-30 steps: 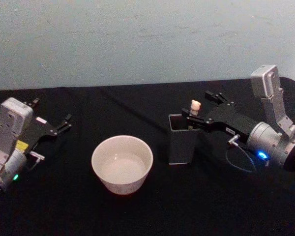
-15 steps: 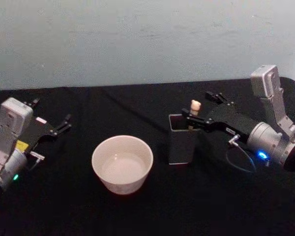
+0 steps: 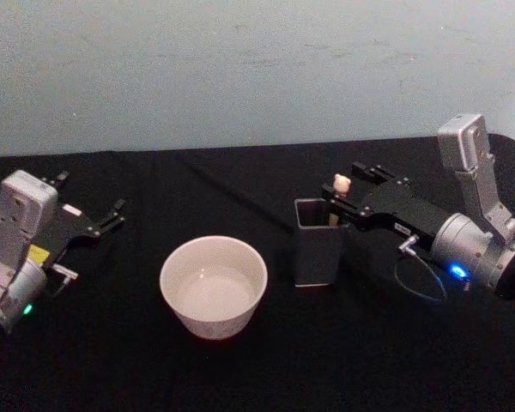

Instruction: Pick up the stirring spoon with one hand, stir inside the cup, then place it back in its original position.

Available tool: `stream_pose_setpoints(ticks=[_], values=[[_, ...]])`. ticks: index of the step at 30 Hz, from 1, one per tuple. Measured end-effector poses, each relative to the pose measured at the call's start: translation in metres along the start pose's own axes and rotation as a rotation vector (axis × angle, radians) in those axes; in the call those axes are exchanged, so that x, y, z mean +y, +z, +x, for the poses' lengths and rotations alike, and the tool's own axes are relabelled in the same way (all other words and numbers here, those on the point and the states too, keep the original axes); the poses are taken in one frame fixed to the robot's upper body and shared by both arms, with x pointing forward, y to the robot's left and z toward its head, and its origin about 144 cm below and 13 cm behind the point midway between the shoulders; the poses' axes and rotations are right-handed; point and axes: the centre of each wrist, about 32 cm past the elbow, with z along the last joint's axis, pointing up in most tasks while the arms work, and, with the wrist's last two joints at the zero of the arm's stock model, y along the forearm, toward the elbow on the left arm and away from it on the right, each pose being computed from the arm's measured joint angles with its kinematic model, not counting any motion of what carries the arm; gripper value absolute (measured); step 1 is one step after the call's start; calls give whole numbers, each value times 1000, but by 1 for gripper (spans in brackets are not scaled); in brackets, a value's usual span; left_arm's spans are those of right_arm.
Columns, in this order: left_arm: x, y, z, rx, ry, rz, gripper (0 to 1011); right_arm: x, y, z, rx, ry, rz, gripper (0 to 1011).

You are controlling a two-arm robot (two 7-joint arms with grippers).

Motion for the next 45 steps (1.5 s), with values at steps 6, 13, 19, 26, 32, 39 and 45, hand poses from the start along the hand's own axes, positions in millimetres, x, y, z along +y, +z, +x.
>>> stream_pose_setpoints(ticks=[6,13,19,26,32,39,45], values=[[0,0,0,0,0,0,1001,0,0,0,0,0,0,544],[0,0,0,0,0,0,1002,0,0,0,0,0,1,329],[0,0,0,0,0,0,1002,0,0,0,0,0,1,224],[0,0,0,0,0,0,1001,0,0,0,0,0,1,224],[0,0,0,0,0,0,1001,0,0,0,0,0,1,224],[0,0,0,0,0,0,1001,-2,2,0,14,21,6,224],[0,0,0,0,0,0,1001,-4,6,0,35,32,16,224]])
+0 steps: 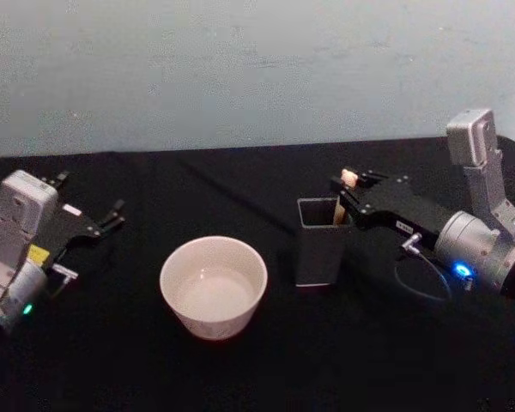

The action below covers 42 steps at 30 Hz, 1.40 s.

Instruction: Pick up the stirring spoon with one hand, stir inside the cup, then place it back in its original position.

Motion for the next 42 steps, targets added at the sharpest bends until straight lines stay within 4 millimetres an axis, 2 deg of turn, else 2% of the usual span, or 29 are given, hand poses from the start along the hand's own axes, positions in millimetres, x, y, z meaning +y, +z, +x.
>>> stream_pose_setpoints(ticks=[19,42], values=[[0,0,0,0,0,0,1001,-11,25,0,37,17,71,223],[0,0,0,0,0,0,1001,-11,55,-3,72,19,159,223]])
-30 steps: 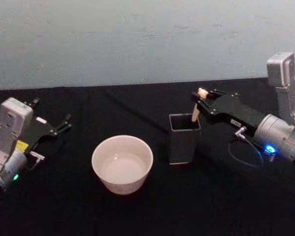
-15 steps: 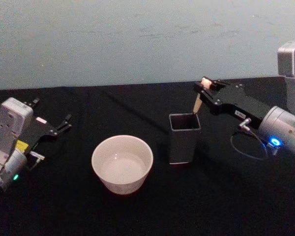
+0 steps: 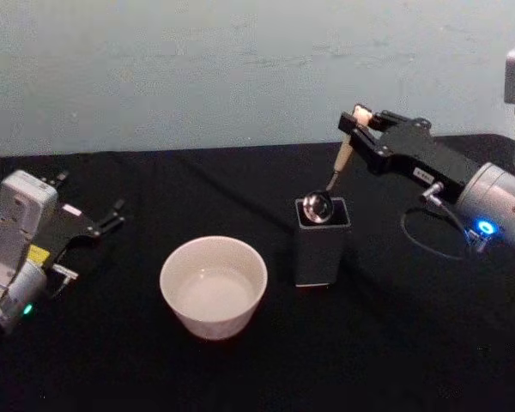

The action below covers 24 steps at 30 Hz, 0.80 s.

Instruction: Pick up the stirring spoon with one hand, stir inside the cup, then place it back in its original position.

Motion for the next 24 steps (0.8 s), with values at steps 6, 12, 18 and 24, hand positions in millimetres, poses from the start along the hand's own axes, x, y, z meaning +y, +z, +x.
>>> stream_pose_setpoints(ticks=[6,12,18,24], values=[[0,0,0,0,0,0,1001,2,7,-2,6,3,27,223],[0,0,0,0,0,0,1001,7,12,-7,15,14,39,223],[0,0,0,0,0,0,1001,11,12,-12,24,34,30,223],[0,0,0,0,0,0,1001,17,8,-20,30,73,18,223]])
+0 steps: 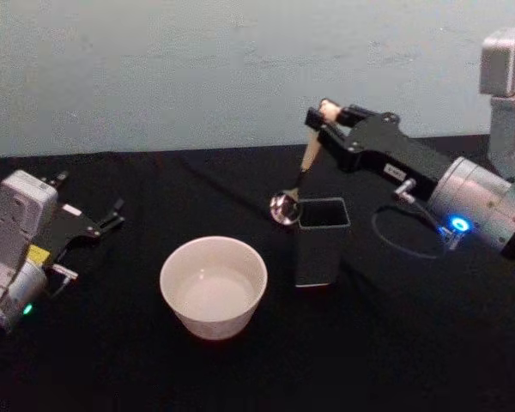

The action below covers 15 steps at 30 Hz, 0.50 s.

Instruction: Pick up the stirring spoon with one hand, stir inside the cup, then place it back in its original position.

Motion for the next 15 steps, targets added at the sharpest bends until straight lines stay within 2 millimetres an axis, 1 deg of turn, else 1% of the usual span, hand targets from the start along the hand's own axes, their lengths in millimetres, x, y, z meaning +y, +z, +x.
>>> stream_pose_setpoints(ticks=[9,15], values=[[0,0,0,0,0,0,1002,10,-13,-13,4,73,-37,223],[0,0,0,0,0,0,1002,15,-20,-18,0,102,-53,223]])
